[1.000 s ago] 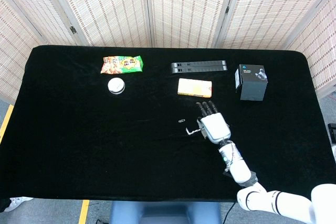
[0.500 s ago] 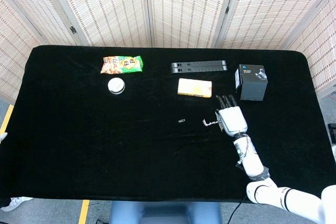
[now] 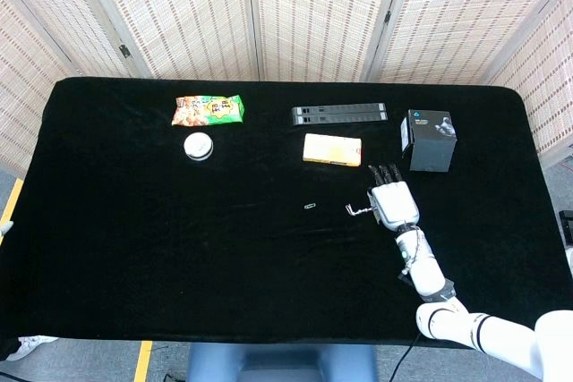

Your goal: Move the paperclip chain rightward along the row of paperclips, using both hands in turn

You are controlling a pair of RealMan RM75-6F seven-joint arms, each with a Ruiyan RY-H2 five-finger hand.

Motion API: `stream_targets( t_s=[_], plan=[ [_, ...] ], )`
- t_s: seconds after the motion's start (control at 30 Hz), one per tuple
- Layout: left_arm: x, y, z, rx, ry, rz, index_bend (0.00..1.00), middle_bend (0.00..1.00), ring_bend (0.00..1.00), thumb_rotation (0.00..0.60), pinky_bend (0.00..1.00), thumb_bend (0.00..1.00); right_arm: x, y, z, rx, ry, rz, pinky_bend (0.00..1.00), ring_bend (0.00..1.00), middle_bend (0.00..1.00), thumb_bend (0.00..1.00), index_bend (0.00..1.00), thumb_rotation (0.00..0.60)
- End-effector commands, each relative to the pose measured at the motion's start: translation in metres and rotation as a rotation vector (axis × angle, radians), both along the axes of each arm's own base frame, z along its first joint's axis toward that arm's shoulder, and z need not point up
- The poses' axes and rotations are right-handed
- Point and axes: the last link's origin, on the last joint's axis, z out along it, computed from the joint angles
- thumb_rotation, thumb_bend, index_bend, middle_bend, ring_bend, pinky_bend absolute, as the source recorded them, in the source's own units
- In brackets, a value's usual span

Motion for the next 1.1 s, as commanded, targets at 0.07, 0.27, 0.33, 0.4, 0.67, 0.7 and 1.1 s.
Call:
stream_targets(
  t_s=[0.07, 0.27, 0.33, 0.4, 0.67, 0.7, 1.1],
  plan=[
    [-0.001, 0.002, 0.001, -0.001, -0.001, 0.001, 0.13, 0.42, 0.34, 0.600, 0.52, 0.16, 0.001, -0.002, -0.003, 0.004, 0.005, 0.000, 0.00, 0.00, 0.09, 0.43, 0.73, 0.600],
    [-0.004, 0.004, 0.001, -0.006, -0.004, 0.009, 0.13, 0.42, 0.34, 0.600, 0.52, 0.16, -0.001, -0.003, -0.006, 0.010, 0.009, -0.011, 0.00, 0.00, 0.09, 0.43, 0.73, 0.600],
    [-0.005, 0.004, 0.002, -0.003, -0.006, 0.009, 0.13, 0.42, 0.34, 0.600, 0.52, 0.16, -0.002, -0.003, -0.006, 0.010, 0.009, -0.013, 0.00, 0.00, 0.09, 0.43, 0.73, 0.600],
    [-0.005, 0.004, 0.003, 0.001, -0.007, 0.009, 0.13, 0.42, 0.34, 0.600, 0.52, 0.16, -0.001, -0.003, -0.006, 0.009, 0.004, -0.013, 0.00, 0.00, 0.09, 0.43, 0.73, 0.600],
    [-0.002, 0.002, 0.004, 0.015, -0.008, -0.002, 0.13, 0.42, 0.34, 0.600, 0.52, 0.16, 0.005, 0.013, 0.014, -0.035, -0.063, 0.032, 0.00, 0.00, 0.09, 0.43, 0.73, 0.600],
    [-0.001, 0.002, 0.004, 0.019, -0.008, -0.004, 0.13, 0.42, 0.34, 0.600, 0.52, 0.16, 0.005, 0.020, 0.019, -0.039, -0.075, 0.038, 0.00, 0.00, 0.10, 0.43, 0.73, 0.600],
    [0.011, -0.015, -0.004, 0.040, 0.000, -0.001, 0.13, 0.42, 0.34, 0.600, 0.52, 0.16, -0.026, 0.120, 0.042, 0.051, -0.150, 0.050, 0.00, 0.00, 0.10, 0.42, 0.73, 0.600]
  ],
)
